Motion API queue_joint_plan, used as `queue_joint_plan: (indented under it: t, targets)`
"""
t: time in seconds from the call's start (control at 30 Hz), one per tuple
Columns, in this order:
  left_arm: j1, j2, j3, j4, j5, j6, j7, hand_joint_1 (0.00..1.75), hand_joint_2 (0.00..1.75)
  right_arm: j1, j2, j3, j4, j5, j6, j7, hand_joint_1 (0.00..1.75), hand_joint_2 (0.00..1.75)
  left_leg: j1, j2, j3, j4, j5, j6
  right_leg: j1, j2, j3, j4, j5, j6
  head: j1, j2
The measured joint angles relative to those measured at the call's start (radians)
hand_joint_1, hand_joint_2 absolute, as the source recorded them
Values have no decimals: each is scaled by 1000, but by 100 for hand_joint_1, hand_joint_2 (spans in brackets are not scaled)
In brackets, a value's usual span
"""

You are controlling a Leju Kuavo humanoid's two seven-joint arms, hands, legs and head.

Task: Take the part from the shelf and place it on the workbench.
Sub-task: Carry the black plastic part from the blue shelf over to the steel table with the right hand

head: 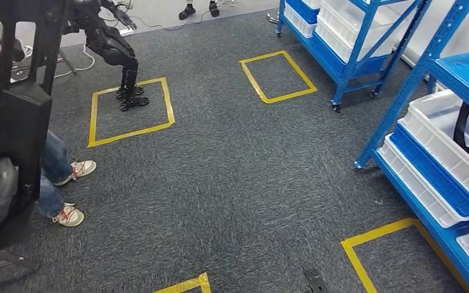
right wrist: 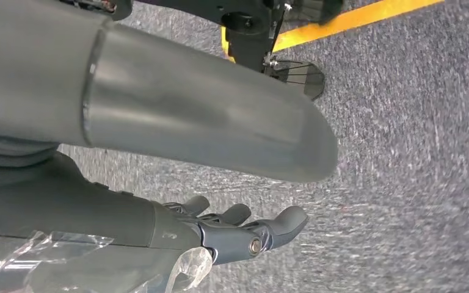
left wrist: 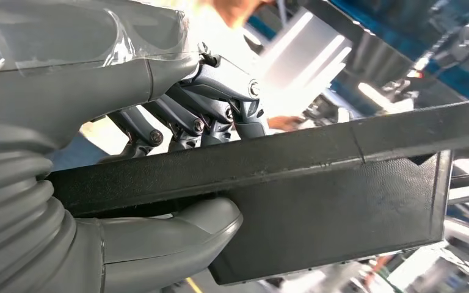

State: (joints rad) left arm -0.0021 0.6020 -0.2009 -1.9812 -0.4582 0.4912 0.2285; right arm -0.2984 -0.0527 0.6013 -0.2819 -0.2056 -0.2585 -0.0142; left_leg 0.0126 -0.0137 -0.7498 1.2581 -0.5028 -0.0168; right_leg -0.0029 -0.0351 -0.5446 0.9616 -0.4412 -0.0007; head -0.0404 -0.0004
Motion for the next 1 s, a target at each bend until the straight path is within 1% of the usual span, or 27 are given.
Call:
queue_joint_plan:
  t: [0.03,0.07,0.1,0.17,0.2,0.27,0.3,0.33,0.37,0.4,0.43,0.47,0.5,0.53,0.57,0.63,0.67,0.7,0.73,0.77,0.8,0.83,0.87,0.9,0.93,0.97,1.0]
  targets:
    - [3,0,2,1,0,0,-4,175,175,0,1,0,0,1,0,-1,0,0,2,5,5,-11,13,-2,0,-13,1,0,-2,1,0,0]
    - [4,0,4,2,0,-1,-8,175,175,-1,3,1,0,2,0,-1,0,0,3,14,35,-67,41,-3,0,-27,3,0,-4,3,0,0]
    - [4,0,8,3,0,-1,-12,175,175,-2,5,2,0,3,0,-2,0,0,4,34,78,-146,74,-3,1,-39,6,0,-7,6,0,0]
    - [4,0,13,4,0,-2,-16,175,175,-4,7,5,0,5,-2,-6,0,0,-2,76,147,-273,117,6,5,-61,14,0,-15,16,1,0]
    - [4,0,15,4,0,-3,-17,175,175,-5,7,7,0,4,-3,-8,0,0,-6,85,161,-297,122,12,7,-70,19,0,-20,21,1,0]
    - [4,0,17,5,-1,-6,-18,175,175,-9,7,9,0,1,-4,-12,0,0,-10,65,163,-303,123,26,7,-91,28,-3,-28,33,2,0]
    - [4,0,18,5,-2,-8,-20,175,175,-10,6,9,0,-1,-5,-14,0,0,-9,52,165,-306,125,32,5,-87,31,1,-35,39,2,0]
    - [2,0,18,5,-3,-12,-22,175,175,-10,4,9,0,-4,-5,-17,0,0,-6,39,167,-309,127,39,2,-66,26,20,-48,44,3,0]
    - [-2,-1,18,5,-5,-16,-25,175,175,-8,1,10,0,-7,-5,-19,0,0,-4,28,169,-312,129,46,0,-36,11,58,-71,48,3,0]
    - [-6,-1,17,5,-9,-19,-28,175,175,-5,-3,10,0,-11,-5,-21,0,0,-2,16,170,-313,130,51,-2,-1,-19,122,-104,50,4,0]
    - [-10,-2,15,5,-14,-21,-29,175,175,-1,-7,10,0,-14,-3,-23,0,0,-2,4,169,-313,130,55,-2,21,-58,198,-137,51,4,0]
    - [-12,-3,11,5,-20,-23,-29,175,175,3,-11,10,0,-18,0,-25,0,0,-2,-9,169,-313,130,56,-2,30,-97,267,-160,52,4,0]
    - [-14,-5,8,5,-27,-24,-27,175,175,8,-14,10,0,-21,2,-26,0,0,-2,-24,169,-312,130,57,-3,33,-124,309,-167,53,4,0]
    - [-15,-6,5,5,-32,-24,-24,175,175,11,-18,10,0,-22,4,-27,0,0,-2,-39,170,-312,130,56,-4,34,-131,309,-151,54,4,0]
    - [-15,-7,2,5,-36,-24,-19,175,175,15,-22,10,0,-23,5,-28,0,0,-1,-54,171,-311,129,55,-6,37,-118,266,-117,54,4,0]
    - [-17,-10,-3,5,-41,-22,-12,175,175,21,-31,10,0,-23,6,-27,0,0,0,-83,171,-308,126,49,-14,72,-57,115,-37,55,4,0]
    - [-18,-11,-5,5,-43,-22,-10,175,175,23,-35,10,0,-23,6,-26,0,0,0,-95,170,-306,125,44,-17,90,-33,56,-12,54,4,0]
    - [-19,-12,-7,5,-43,-21,-9,175,175,24,-38,10,0,-23,6,-25,0,0,0,-105,168,-305,125,37,-18,103,-19,22,-1,50,4,0]
    - [-21,-12,-9,5,-44,-20,-8,175,175,24,-40,10,0,-23,7,-23,0,0,1,-115,165,-305,125,31,-16,104,-15,14,-1,45,4,0]
    - [-21,-12,-10,5,-44,-20,-7,175,175,23,-41,10,0,-23,7,-22,0,0,4,-125,163,-308,127,24,-14,91,-15,13,0,37,4,0]
    - [-20,-12,-11,6,-45,-20,-7,175,175,22,-42,10,0,-23,7,-22,0,0,6,-121,161,-303,125,19,-12,79,-13,12,2,29,3,0]
    - [-20,-12,-12,6,-45,-19,-7,175,175,22,-44,10,0,-23,8,-21,0,0,6,-103,153,-286,114,15,-11,67,-12,10,3,22,2,0]
    - [-21,-12,-12,6,-45,-19,-7,175,175,23,-46,10,0,-23,8,-20,0,0,5,-75,137,-249,94,12,-11,54,-11,9,4,15,1,0]
    - [-22,-12,-13,6,-45,-19,-7,175,175,26,-48,10,0,-23,8,-19,0,0,3,-41,110,-189,63,10,-10,44,-10,8,3,11,0,0]
    - [-24,-13,-14,6,-45,-18,-7,175,175,29,-50,10,0,-23,8,-18,0,0,2,-17,76,-117,29,8,-7,33,-10,8,2,7,0,0]
    - [-25,-14,-15,6,-45,-17,-7,175,175,32,-52,10,0,-23,8,-17,0,0,3,-6,43,-48,1,7,-4,20,-10,8,0,4,0,0]
    - [-25,-15,-17,7,-46,-16,-7,175,175,34,-53,10,0,-23,10,-16,0,0,3,0,21,-3,-12,7,-1,7,-10,8,-1,3,-1,0]
